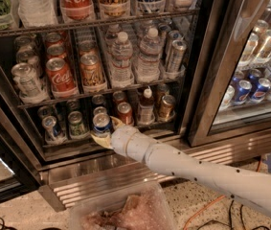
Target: Pick pepsi can from bottom shelf of fridge
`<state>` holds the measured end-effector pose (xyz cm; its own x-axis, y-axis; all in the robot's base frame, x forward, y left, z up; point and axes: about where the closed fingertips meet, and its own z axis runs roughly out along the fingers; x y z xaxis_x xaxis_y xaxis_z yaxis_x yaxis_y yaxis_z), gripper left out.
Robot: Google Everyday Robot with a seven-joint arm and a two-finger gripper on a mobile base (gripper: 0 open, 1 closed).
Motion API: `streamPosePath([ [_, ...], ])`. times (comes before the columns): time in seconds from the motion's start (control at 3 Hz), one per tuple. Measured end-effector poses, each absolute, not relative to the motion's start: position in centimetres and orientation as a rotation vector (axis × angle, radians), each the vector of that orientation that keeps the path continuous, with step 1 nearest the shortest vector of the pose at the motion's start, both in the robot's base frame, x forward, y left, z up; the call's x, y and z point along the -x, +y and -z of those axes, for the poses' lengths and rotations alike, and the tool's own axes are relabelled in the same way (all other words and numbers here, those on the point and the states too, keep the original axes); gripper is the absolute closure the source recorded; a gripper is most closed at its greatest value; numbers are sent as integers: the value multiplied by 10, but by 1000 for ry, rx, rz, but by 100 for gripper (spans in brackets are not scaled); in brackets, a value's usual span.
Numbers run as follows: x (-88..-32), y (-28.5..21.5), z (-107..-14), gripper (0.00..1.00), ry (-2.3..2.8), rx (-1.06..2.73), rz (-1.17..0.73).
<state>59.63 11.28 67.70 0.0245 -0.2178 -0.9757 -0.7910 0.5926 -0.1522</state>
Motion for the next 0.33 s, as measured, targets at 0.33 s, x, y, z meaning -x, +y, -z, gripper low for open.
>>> streamPosePath([
  [0.33, -579, 105, -676, 100, 1531, 896, -561],
])
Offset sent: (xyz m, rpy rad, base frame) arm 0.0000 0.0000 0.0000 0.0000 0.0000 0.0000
